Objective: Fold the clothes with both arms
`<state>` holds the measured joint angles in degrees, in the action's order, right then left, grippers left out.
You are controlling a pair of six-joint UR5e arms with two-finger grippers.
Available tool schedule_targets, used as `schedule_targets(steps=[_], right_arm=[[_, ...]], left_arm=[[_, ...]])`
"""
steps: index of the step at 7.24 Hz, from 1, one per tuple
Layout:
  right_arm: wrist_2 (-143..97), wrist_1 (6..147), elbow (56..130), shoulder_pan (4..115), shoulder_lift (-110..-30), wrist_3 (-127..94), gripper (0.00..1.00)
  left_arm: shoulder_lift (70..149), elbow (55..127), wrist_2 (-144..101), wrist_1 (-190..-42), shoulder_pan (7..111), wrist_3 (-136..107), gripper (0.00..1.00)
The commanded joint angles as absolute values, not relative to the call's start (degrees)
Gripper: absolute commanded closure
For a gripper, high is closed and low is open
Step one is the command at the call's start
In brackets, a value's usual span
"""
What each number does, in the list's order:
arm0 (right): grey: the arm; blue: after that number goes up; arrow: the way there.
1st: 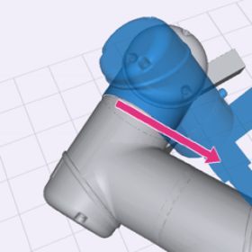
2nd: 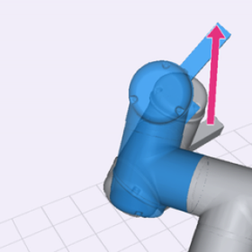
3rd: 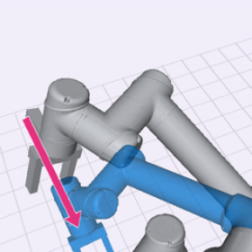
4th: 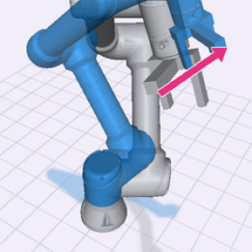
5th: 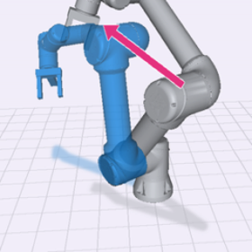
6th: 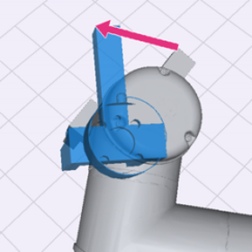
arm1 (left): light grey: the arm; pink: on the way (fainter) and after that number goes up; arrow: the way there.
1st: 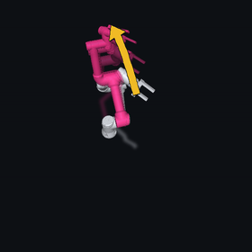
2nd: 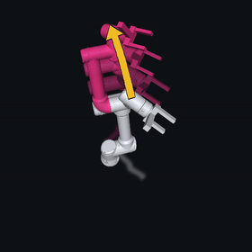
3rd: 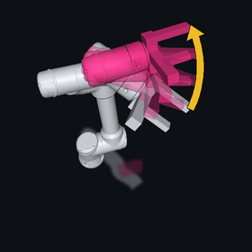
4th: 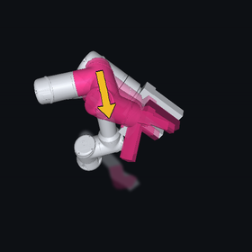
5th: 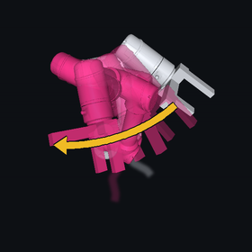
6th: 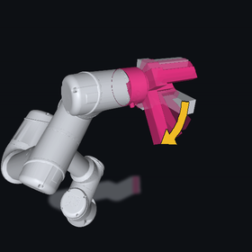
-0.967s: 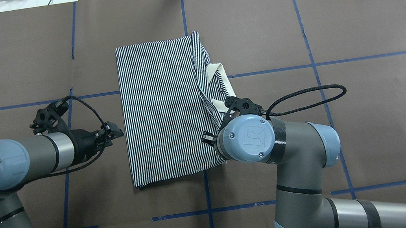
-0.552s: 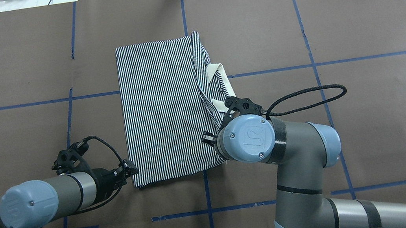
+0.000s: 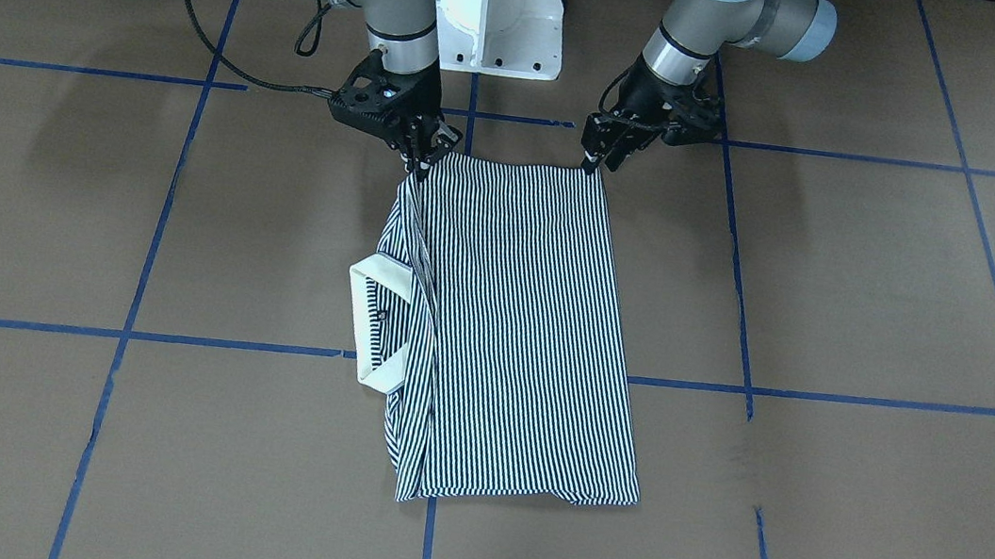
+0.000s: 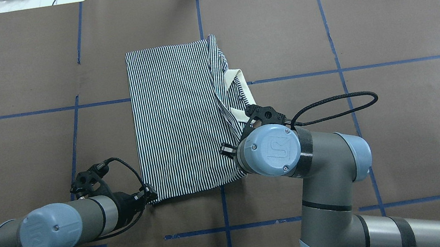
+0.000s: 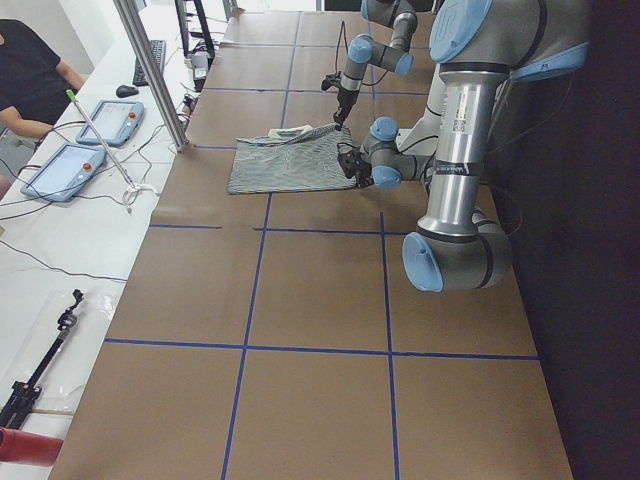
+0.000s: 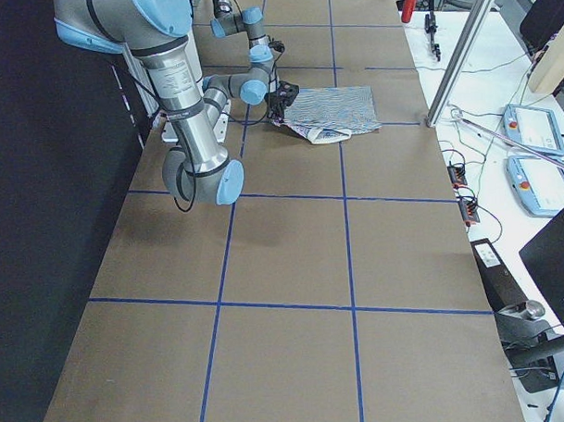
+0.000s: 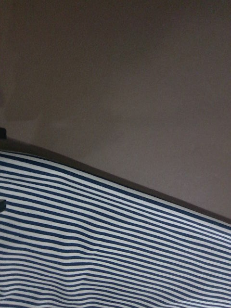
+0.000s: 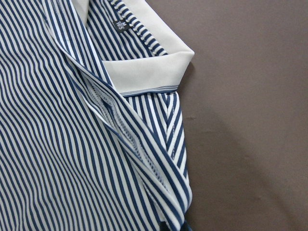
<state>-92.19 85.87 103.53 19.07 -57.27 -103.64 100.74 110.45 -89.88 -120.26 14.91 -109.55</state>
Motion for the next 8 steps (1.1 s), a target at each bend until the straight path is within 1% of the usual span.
schedule_targets(steps=[1,3,4,5,7,8], right_arm=[[-92.2,85.9,103.5,19.1,-57.3,-103.6,1.0],[-92.2,85.9,103.6,19.1,-57.3,-103.6,1.0],[-92.2,85.9,103.8,19.1,-57.7,-103.6,1.0],[-92.2,85.9,104.1,19.1,-57.9,-103.6,1.0],[-92.1,85.9,104.1,19.1,-58.4,-103.6,1.0],[-92.1,85.9,104.2,19.1,-58.4,-103.6,1.0]], left_arm=[[102.2,109.0,-89.8,-118.2,14.2,-109.3,0.51],[102.1,108.8,-89.8,-118.2,14.2,-109.2,0.56],[102.1,108.9,-89.8,-118.1,14.2,-109.3,0.76],[102.0,109.2,-89.8,-118.1,14.4,-109.2,1.0],[102.0,109.6,-89.8,-118.1,14.6,-109.2,1.0],[102.2,111.0,-89.8,-118.1,14.6,-109.2,1.0]])
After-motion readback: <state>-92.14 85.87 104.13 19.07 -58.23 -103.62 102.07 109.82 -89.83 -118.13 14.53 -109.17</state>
